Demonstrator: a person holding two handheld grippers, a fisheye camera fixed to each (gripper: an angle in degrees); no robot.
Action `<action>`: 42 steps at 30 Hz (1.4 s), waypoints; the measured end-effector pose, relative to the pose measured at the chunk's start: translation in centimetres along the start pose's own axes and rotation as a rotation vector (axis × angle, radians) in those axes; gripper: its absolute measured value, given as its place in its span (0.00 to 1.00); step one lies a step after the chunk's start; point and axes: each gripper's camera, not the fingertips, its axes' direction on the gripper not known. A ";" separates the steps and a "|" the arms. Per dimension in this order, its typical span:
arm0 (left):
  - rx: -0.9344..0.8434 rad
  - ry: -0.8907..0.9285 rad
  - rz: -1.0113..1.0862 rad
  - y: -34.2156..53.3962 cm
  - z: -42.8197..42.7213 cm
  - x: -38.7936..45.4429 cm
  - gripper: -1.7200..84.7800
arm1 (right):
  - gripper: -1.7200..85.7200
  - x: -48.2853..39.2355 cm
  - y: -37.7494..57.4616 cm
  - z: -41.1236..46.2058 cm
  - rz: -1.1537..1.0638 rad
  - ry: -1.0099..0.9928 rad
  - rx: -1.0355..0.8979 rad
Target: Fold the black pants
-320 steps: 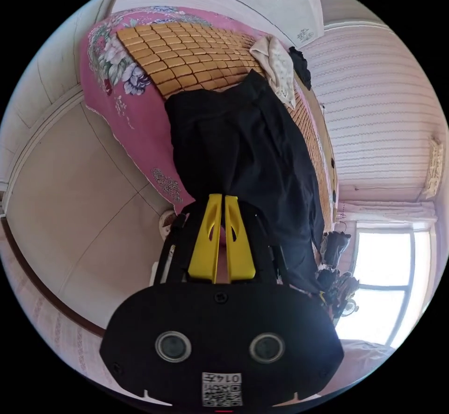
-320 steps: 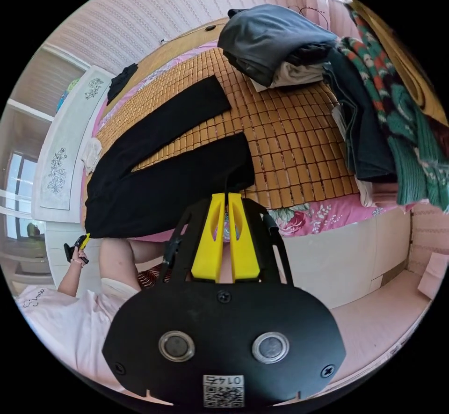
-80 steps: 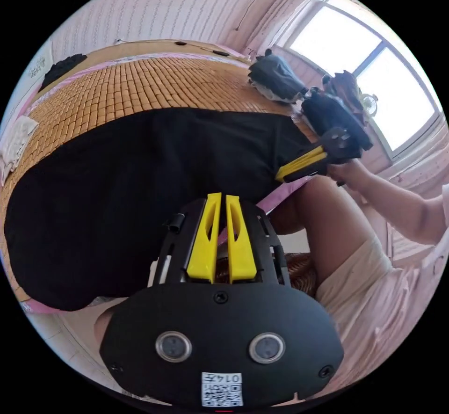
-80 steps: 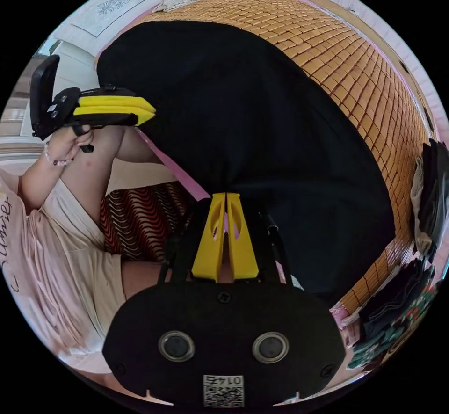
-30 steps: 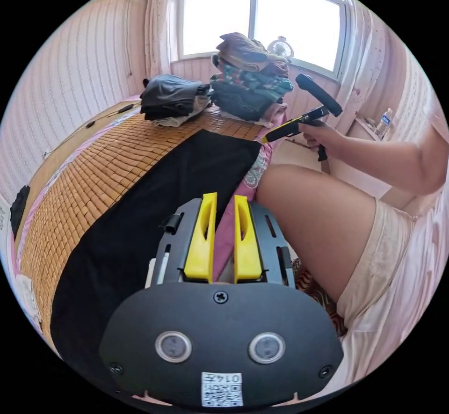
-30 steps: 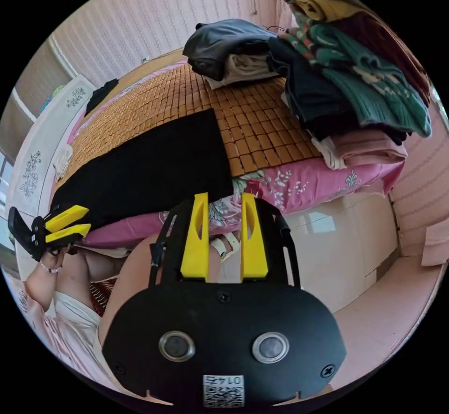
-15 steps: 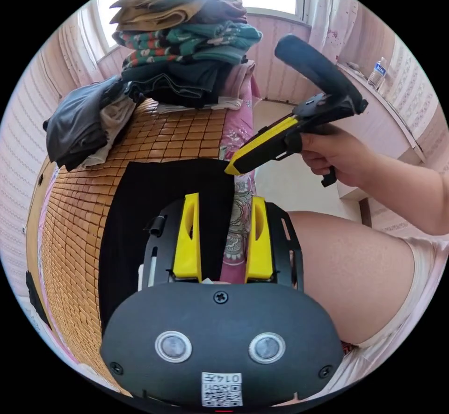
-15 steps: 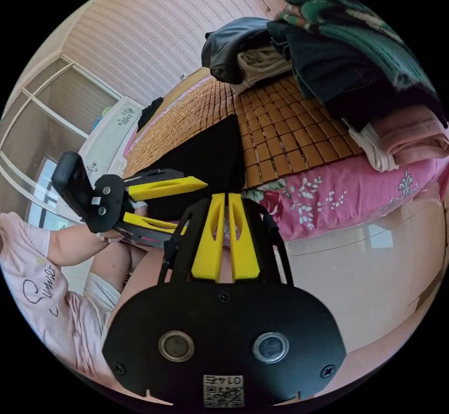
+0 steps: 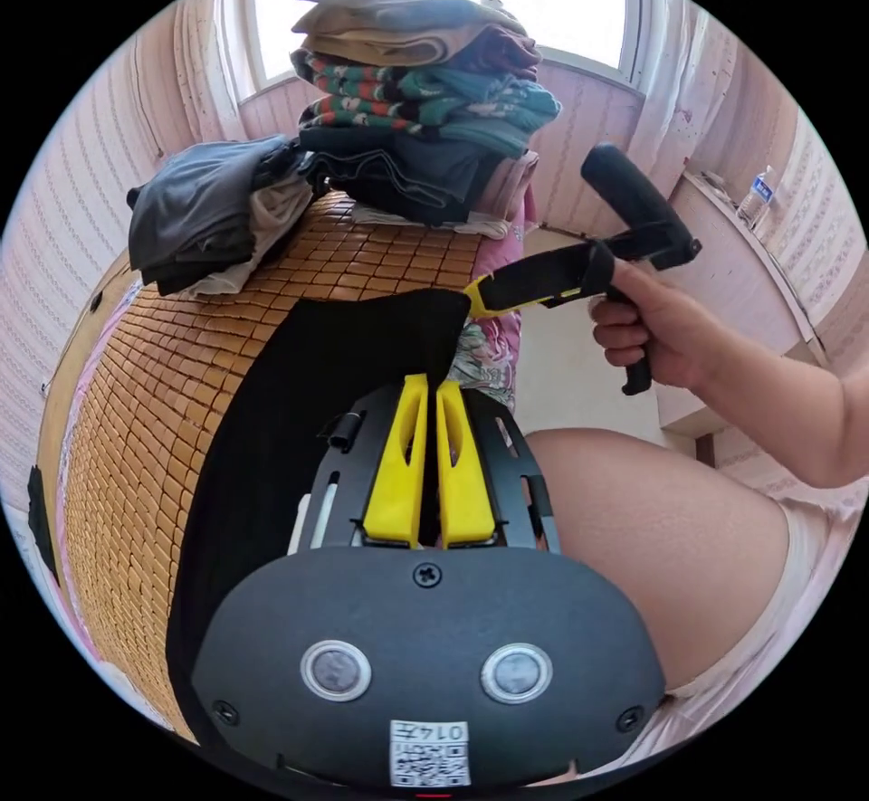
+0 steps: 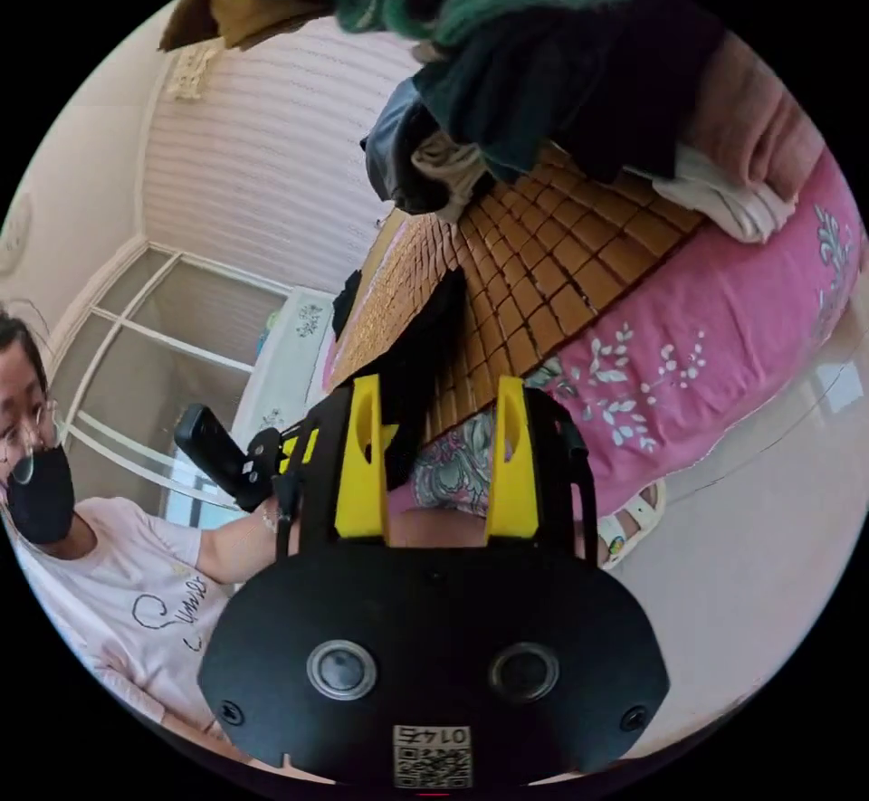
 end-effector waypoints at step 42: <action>0.458 -0.082 -0.579 31.7 -40.1 -17.5 0.01 | 0.04 -43.8 8.9 35.2 -0.721 0.035 -0.445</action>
